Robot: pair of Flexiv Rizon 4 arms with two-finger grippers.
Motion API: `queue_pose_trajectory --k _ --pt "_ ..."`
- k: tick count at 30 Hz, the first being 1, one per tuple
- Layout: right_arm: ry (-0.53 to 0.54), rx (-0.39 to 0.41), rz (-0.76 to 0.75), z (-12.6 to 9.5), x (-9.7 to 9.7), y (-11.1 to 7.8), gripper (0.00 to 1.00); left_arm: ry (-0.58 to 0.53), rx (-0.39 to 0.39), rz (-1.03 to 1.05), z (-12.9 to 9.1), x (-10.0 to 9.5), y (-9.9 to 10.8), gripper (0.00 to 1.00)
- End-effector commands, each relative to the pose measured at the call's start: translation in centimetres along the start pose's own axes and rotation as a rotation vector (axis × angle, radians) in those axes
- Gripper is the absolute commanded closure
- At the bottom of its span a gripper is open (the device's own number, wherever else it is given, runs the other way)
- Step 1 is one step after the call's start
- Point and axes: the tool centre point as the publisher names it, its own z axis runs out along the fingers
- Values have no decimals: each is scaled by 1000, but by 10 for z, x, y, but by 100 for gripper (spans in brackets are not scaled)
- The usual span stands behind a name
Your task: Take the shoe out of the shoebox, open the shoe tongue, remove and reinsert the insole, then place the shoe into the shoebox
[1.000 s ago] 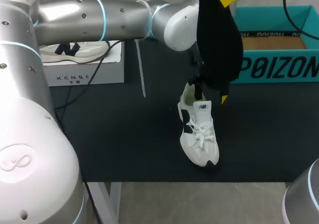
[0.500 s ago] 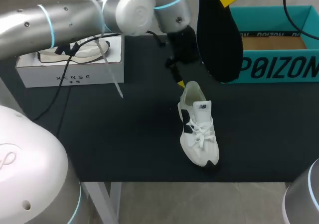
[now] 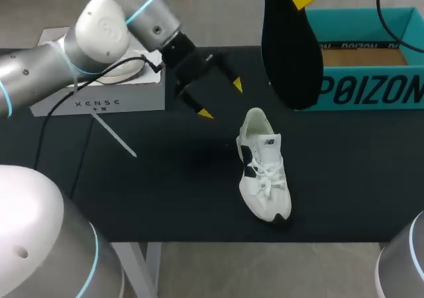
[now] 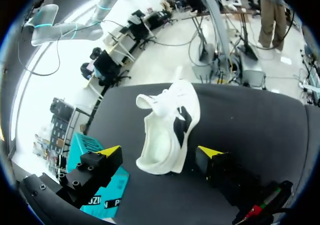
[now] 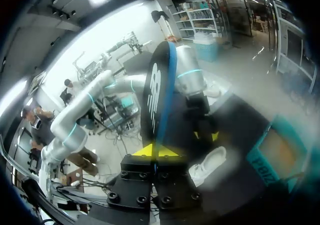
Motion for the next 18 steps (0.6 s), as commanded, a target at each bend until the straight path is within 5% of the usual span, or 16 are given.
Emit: queue_pose_trajectory --k 1,14,18 --pt "0 2 2 1 0 1 100 -725 166 -14 1 13 6 0" --pt "0 2 2 1 0 1 100 -731 164 11 1 11 5 0" --pt "0 2 2 1 0 1 100 -741 104 77 -2 2 0 0"
